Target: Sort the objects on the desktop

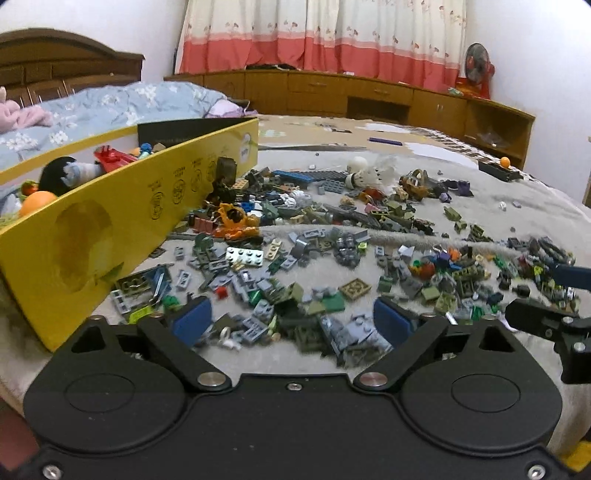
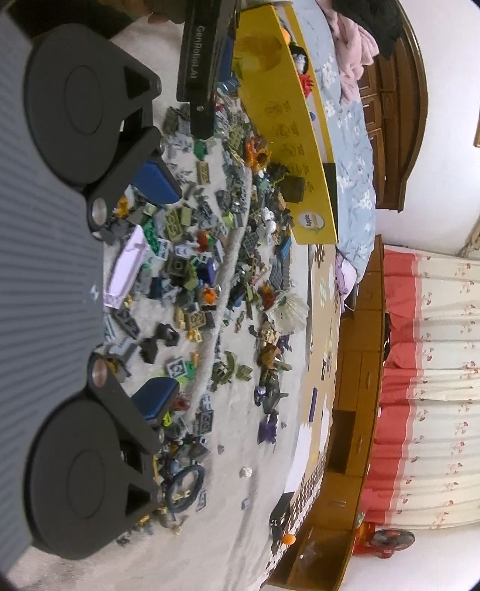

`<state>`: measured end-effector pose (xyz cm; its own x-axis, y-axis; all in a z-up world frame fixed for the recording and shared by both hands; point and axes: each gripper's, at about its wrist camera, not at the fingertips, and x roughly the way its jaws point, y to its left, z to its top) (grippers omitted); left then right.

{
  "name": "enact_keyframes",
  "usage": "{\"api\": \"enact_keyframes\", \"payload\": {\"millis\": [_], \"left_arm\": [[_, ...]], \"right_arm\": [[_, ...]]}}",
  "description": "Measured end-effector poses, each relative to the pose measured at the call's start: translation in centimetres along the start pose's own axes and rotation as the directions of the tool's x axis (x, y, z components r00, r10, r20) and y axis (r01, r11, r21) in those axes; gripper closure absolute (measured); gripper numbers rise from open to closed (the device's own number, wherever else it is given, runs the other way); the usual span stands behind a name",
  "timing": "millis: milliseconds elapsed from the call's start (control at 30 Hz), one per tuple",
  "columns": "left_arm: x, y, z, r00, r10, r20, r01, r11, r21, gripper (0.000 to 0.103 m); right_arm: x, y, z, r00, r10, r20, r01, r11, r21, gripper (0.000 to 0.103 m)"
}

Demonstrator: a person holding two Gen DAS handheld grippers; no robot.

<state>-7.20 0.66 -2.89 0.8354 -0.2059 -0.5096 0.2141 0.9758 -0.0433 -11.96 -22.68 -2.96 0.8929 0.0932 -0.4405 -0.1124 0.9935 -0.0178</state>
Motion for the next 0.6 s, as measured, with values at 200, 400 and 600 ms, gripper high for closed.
{"api": "enact_keyframes", "payload": {"millis": [200, 400, 600], "left_arm": [[-2.2, 0.8, -0.3, 0.998, 0.02, 0.057, -0.019, 1.0, -0.02, 0.057], [-2.6, 1.4, -0.3, 1.0, -0.003, 0.027, 0.004, 0.999, -0.042, 0.061], [-1.3, 1.0, -1.6, 0.996, -0.042, -0.074, 0.04, 0.999, -0.032, 0.076]], "right_arm": [[-1.9, 0.9, 0.0, 0.999, 0.052, 0.008, -0.052, 0.999, -0.002, 0.009], [-1.9, 2.9, -0.2, 0.977, 0.204, -0.059, -0.201, 0.978, 0.051, 0.075], [-0.4, 4.7, -1.5, 0.96, 0.262, -0.097, -0.261, 0.965, 0.023, 0.078]]}}
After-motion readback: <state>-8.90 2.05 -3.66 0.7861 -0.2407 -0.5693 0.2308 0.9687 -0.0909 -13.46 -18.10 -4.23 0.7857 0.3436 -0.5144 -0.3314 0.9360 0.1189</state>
